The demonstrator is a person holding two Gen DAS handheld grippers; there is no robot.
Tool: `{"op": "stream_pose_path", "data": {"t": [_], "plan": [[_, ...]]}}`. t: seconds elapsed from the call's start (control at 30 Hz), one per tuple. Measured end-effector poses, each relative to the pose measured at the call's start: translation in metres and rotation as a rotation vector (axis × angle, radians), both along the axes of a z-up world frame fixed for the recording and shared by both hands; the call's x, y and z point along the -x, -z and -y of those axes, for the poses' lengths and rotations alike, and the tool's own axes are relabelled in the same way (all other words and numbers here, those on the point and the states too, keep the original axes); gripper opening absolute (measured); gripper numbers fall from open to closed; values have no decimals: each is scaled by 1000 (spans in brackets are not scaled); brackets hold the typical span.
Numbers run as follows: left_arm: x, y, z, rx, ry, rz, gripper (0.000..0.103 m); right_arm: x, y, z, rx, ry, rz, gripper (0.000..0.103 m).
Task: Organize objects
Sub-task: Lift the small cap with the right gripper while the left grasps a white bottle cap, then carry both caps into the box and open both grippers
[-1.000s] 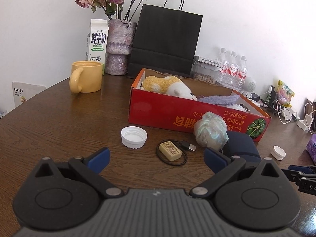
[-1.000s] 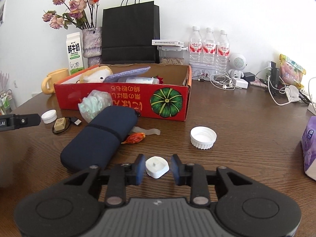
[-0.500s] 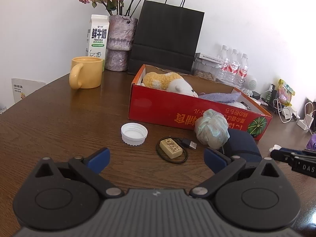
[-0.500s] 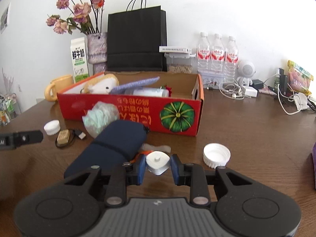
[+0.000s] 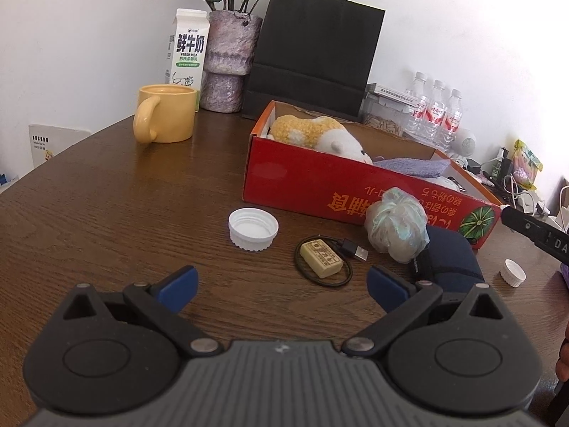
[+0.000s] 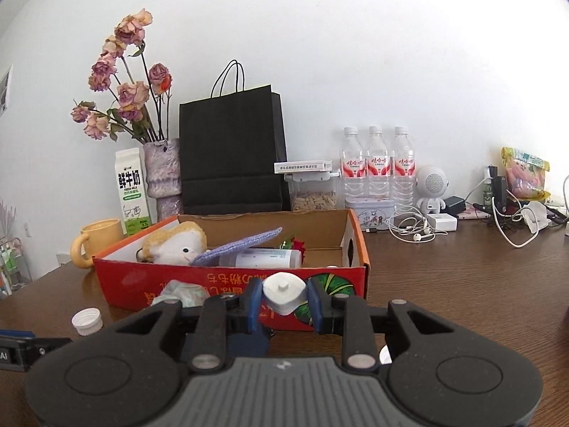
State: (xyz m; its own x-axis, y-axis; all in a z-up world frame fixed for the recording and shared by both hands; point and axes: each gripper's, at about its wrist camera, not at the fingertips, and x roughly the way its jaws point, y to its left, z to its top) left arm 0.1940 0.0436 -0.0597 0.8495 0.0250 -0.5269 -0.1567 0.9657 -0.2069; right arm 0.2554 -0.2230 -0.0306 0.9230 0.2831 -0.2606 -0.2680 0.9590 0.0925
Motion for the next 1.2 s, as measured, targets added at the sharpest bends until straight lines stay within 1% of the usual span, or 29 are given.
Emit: {"op": "stream_pose_path", "data": {"t": [0.03, 0.1, 0.2, 0.37, 0.5, 0.57, 0.6, 0.63, 0.67, 0.7, 0.73, 0.8, 0.97, 1.1, 1.2], "plan": [[-1, 0, -2, 0, -19, -5, 103, 2, 1, 1, -1, 1, 7, 26], [-4, -2, -5, -36, -66, -9, 103, 3, 1, 1, 2, 1, 9, 26], [-14, -8, -12, -67, -93, -12, 103, 2, 3, -1, 9, 0, -1, 26], [-43, -9, -13, -144, -93, -64, 103, 4, 3, 0, 4, 4, 3, 26], [-62, -1, -14, -146, -106, -107, 103, 4, 4, -1, 5, 0, 3, 26], [-68, 3, -15, -132, -116, -119, 102, 4, 4, 0, 4, -2, 0, 26], [-70, 4, -16, -121, -112, -124, 99, 4, 4, 0, 4, -3, -1, 26], [-69, 4, -17, -102, -105, -111, 89, 3, 4, 0, 4, -4, -3, 26], [-69, 3, -17, -95, -94, -107, 64, 3, 4, 0, 4, -5, -3, 26], [-67, 2, -16, -101, -89, -95, 48, 3, 4, -1, 5, -6, -3, 26], [-65, 1, -16, -92, -83, -89, 40, 3, 4, -1, 5, -6, -3, 26], [-58, -1, -16, -65, -67, -45, 41, 3, 4, -1, 5, -5, -3, 26], [-32, -18, -7, -82, -76, 94, 41, 3, 4, -1, 4, -2, -2, 26], [-21, -34, 12, -102, -24, 161, 41, 4, 4, 0, 3, -1, 3, 26], [-23, -44, 29, -121, 24, 190, 41, 4, 3, 1, -1, 0, 8, 26]]}}
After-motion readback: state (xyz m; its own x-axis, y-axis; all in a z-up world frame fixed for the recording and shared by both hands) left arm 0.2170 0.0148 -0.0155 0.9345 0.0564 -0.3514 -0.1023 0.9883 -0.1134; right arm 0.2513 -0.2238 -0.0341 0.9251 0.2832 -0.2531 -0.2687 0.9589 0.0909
